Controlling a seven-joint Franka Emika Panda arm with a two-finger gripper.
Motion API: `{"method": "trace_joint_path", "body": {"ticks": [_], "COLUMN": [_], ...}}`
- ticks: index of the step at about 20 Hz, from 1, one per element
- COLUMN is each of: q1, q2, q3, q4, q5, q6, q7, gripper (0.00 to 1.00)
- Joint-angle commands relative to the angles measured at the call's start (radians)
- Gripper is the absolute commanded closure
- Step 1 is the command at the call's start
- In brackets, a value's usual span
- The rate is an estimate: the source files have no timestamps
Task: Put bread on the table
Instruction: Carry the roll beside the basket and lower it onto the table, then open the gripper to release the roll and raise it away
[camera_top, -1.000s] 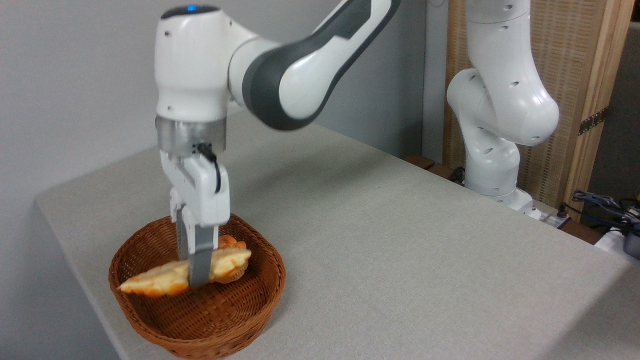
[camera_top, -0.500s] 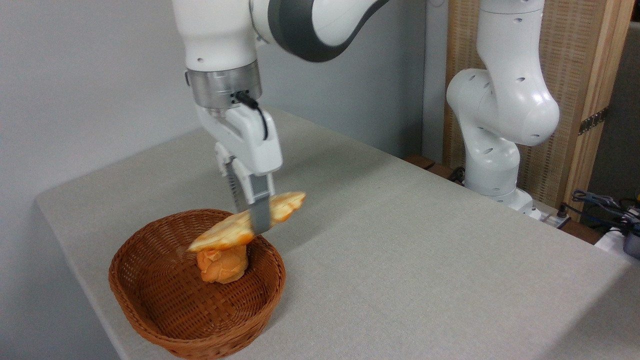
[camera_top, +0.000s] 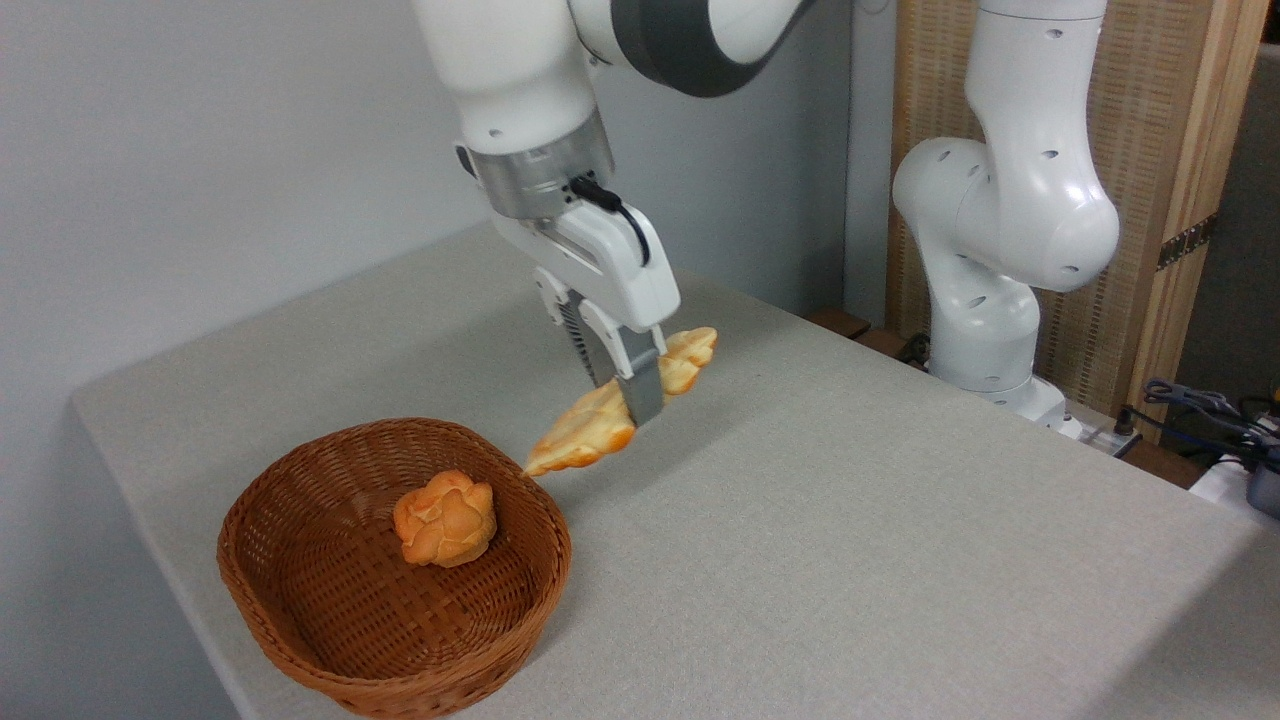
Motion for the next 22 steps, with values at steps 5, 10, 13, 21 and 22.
{"method": "trace_joint_path", "body": {"ticks": [5, 10, 13, 21, 22], "q1": [-0.017, -0.03, -0.033, -0.033, -0.033], "q2": [0.044, 0.075, 0.078, 0.086, 0.086], "q3": [-0.004, -0.005, -0.005, -0.007, -0.005], "q4": [-0.069, -0.064, -0.064, -0.063, -0.063], "q5": [-0.001, 0.001, 0.001, -0.001, -0.001], "q6": [-0.001, 0.034, 0.036, 0.049, 0.051], "q7": [0.008, 0.008, 0.008, 0.007, 0.007], "gripper": [0.03, 0.0, 0.0, 0.0, 0.0]}}
